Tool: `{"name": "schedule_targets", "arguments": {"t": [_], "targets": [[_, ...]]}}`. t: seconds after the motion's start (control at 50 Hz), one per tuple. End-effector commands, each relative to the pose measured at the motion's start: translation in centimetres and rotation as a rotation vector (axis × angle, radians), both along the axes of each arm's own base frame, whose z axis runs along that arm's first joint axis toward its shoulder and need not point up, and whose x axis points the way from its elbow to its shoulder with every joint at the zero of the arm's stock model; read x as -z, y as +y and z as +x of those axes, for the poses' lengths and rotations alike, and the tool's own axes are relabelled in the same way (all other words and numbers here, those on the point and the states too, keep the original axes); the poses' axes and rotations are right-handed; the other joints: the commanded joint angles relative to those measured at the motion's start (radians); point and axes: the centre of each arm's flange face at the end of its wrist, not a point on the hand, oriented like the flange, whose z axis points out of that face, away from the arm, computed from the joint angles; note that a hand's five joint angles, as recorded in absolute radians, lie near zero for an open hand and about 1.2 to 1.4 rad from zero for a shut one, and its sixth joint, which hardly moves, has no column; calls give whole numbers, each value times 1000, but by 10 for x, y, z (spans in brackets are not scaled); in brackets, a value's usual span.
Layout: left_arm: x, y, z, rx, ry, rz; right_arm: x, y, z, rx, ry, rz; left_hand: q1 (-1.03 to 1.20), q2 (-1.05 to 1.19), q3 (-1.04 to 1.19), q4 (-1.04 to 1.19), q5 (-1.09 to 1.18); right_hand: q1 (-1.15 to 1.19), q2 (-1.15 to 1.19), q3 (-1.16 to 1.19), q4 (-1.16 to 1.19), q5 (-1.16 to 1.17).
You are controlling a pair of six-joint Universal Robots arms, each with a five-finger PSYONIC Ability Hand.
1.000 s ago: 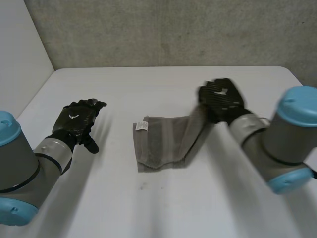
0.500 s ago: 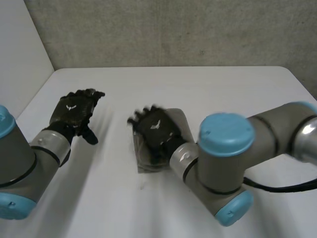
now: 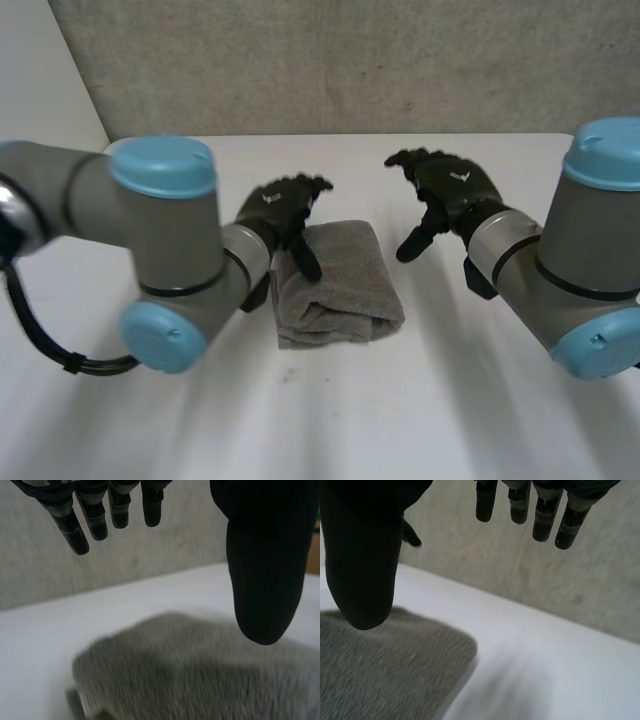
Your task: Fold the towel.
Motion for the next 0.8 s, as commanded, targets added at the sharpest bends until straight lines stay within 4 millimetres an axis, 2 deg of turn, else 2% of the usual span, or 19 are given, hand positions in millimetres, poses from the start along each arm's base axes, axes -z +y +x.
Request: {"name": "schedule_targets", "arguments": {"t": [0.02, 0.1, 0.26, 0.38, 0.42, 0.44, 0.48, 0.5, 0.52, 0.54, 0.56, 0.58, 0.6, 0.62, 0.64, 0.68, 0.7, 0.74, 0.8], "targets": [[53, -6, 7, -99, -148, 116, 34, 2, 14, -105, 38, 107, 2, 10, 9, 7, -32, -7, 5, 6, -4, -39], [68, -3, 21, -138, -198, 162, 56, 2, 26, -177, 48, 152, 2, 10, 9, 7, -32, -7, 5, 6, -4, -39], [74, 6, 32, -144, -212, 181, 95, 2, 42, -216, 136, 196, 2, 10, 9, 7, -32, -7, 5, 6, -4, -39], [65, 4, 31, -145, -184, 145, 85, -3, 39, -183, 212, 134, 2, 10, 9, 7, -32, -7, 5, 6, -4, -39], [45, 3, 30, -143, -150, 104, 47, -6, 35, -154, 174, 53, 2, 10, 9, 7, -32, -7, 5, 6, -4, -39], [45, 3, 30, -143, -150, 103, 47, -6, 35, -154, 174, 53, 2, 10, 9, 7, -32, -7, 5, 6, -4, -39], [30, 3, 31, -146, -127, 75, 3, -4, 29, -129, 113, -39, 2, 10, 9, 7, -32, -7, 5, 6, -4, -39], [11, 4, 32, -149, -95, 38, 2, -4, 29, -129, 113, -39, 2, 10, 9, 7, -32, -7, 5, 6, -4, -39], [-9, 5, 34, -152, -62, 0, -19, -4, 24, -114, 82, -84, 2, 10, 9, 7, -32, -7, 5, 6, -4, -39], [-9, 5, 34, -152, -62, -1, -42, -4, 17, -88, 44, -132, 2, 10, 9, 7, -32, -7, 5, 6, -4, -39], [-32, 5, 39, -166, -26, -46, -42, -4, 17, -88, 44, -132, 2, 10, 9, 7, -32, -7, 5, 6, -4, -39], [-56, 5, 46, -179, 13, -93, -65, -4, 8, -62, 6, -183, 2, 10, 9, 7, -32, -7, 5, 6, -4, -39], [-56, 5, 46, -179, 13, -94, -65, -4, 8, -62, 6, -183, 2, 10, 9, 7, -32, -7, 5, 6, -4, -39], [-79, 6, 53, -194, 48, -139, -85, -4, -1, -32, -33, -227, 2, 10, 9, 7, -32, -7, 5, 6, -4, -39], [-79, 6, 53, -194, 49, -140, -102, -4, -10, 3, -66, -270, 2, 10, 9, 7, -32, -7, 5, 6, -4, -39], [-120, 11, 70, -228, 112, -229, -116, -5, -19, 47, -90, -305, 2, 10, 9, 7, -32, -7, 5, 6, -4, -39], [-120, 11, 70, -228, 112, -229, -125, -4, -27, 86, -99, -329, 2, 10, 9, 7, -32, -7, 5, 6, -4, -39], [-153, 16, 88, -267, 162, -304, -132, -4, -35, 123, -101, -348, 2, 10, 9, 7, -32, -7, 5, 6, -4, -39], [-171, 17, 107, -316, 177, -341, -139, -2, -46, 183, -97, -358, 2, 10, 9, 7, -32, -7, 5, 6, -4, -39]]}}
